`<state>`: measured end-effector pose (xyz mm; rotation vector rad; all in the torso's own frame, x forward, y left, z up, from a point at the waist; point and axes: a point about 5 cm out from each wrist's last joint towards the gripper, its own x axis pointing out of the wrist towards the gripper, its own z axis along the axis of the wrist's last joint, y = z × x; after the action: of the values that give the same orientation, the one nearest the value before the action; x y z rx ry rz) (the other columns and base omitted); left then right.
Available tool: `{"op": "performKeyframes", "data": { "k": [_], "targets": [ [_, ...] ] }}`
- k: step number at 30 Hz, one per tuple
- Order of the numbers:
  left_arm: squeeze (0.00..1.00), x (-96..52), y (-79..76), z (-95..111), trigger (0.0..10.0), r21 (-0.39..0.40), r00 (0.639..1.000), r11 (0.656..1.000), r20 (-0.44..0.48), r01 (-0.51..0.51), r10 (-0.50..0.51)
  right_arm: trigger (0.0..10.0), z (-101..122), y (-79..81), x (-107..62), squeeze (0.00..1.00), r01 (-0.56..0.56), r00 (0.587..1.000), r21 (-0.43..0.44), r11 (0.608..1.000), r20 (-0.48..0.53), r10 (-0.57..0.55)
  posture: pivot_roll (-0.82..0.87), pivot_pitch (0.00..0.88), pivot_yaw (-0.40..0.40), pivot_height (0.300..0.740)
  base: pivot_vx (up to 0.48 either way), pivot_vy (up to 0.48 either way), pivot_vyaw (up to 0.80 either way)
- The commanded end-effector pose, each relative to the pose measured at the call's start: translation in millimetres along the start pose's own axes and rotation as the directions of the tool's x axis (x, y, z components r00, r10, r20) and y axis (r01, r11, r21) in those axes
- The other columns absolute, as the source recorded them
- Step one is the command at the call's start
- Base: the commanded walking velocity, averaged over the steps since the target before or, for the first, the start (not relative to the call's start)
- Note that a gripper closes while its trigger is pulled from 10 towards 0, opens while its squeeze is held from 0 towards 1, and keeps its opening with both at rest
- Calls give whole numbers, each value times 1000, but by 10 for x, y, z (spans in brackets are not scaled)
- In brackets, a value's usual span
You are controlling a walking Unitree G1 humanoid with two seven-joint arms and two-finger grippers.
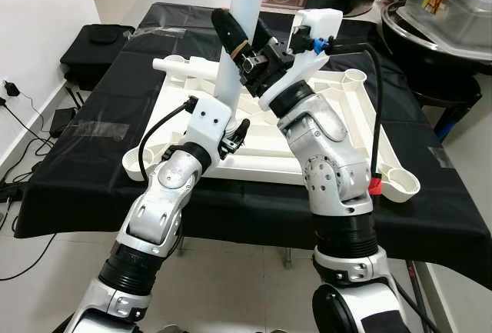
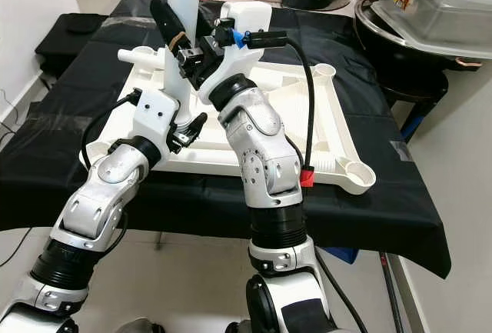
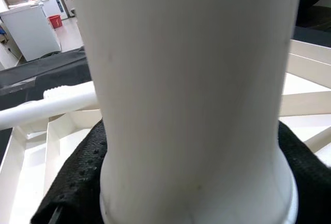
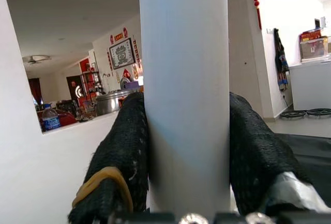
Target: Building children table
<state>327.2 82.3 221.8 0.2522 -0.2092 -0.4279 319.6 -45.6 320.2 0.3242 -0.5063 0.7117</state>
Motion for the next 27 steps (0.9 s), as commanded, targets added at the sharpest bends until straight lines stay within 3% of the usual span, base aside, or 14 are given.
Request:
{"op": "performKeyframes", "data": {
  "k": [1, 2, 3, 4, 5, 6, 7, 10, 11, 14, 15, 20, 27],
  "targets": [
    [0, 1, -27, -4, 0, 28, 1000, 999, 6, 15, -15, 0, -41, 60, -9, 0, -23, 1000, 23, 999, -19, 23, 62, 67, -68, 740, 0, 0, 0],
    [0, 1, -27, -8, 0, 32, 1000, 999, 4, 17, -17, 0, -45, 61, -13, 0, -23, 999, 22, 999, -23, 24, 62, 67, -68, 740, 0, 0, 0],
    [0, 2, -30, -11, 10000, 36, 1000, 999, 0, 20, -20, 10000, -50, 62, -15, 0, -25, 999, 20, 999, -28, 26, 64, 67, -71, 740, 0, 0, 0],
    [0, 1, -41, -10, 10000, 44, 1000, 999, 2, 30, -30, 10000, -54, 63, -15, 0, -29, 999, 15, 999, -33, 30, 62, 67, -68, 740, 0, 0, 0],
    [0, 0, -50, -9, 10000, 54, 999, 998, 3, 36, -36, 10000, -56, 62, -15, 439, -32, 999, 12, 999, -37, 33, 62, 67, -69, 740, 0, 0, 0],
    [0, 0, -50, -9, 10000, 54, 999, 998, 3, 36, -36, 10000, -56, 62, -15, 439, -32, 999, 12, 999, -37, 33, 62, 67, -69, 740, 0, 0, 0],
    [0, -2, -55, -10, 10000, 58, 999, 998, 4, 38, -38, 10000, -58, 62, -13, 1000, -36, 999, 8, 999, -40, 36, 62, 67, -69, 740, 0, 0, 0],
    [0, -7, -61, -11, 10000, 69, 999, 997, 7, 44, -45, 10000, -68, 69, -10, 1000, -53, 997, 7, 999, -55, 53, 62, 67, -70, 740, 0, 0, 0],
    [0, -11, -62, -15, 10000, 76, 999, 996, 5, 48, -49, 10000, -82, 82, -8, 259, -70, 995, 10, 998, -70, 70, 61, 67, -69, 740, 0, 0, 0],
    [0, -16, -63, -18, 10000, 81, 999, 995, 5, 51, -52, 10000, -91, 92, -7, 259, -81, 993, 12, 997, -81, 82, 61, 68, -68, 740, 0, 0, 0],
    [0, -20, -65, -22, 10000, 85, 998, 995, 3, 55, -55, 10000, -99, 96, -8, 0, -87, 992, 20, 996, -90, 88, 60, 66, -71, 740, 0, 0, 0],
    [0, -35, -69, -19, 10000, 108, 998, 992, 15, 61, -63, 10000, -205, 62, -25, 0, -92, 980, 10, 996, -175, 93, 63, 69, -72, 740, 0, 0, 0],
    [0, -39, -115, -1, 10000, 141, 996, 987, 27, 80, -84, 10000, -256, 28, -37, 0, -85, 974, 7, 996, -210, 85, 60, 69, -73, 740, 0, 0, 0]
  ]
}}
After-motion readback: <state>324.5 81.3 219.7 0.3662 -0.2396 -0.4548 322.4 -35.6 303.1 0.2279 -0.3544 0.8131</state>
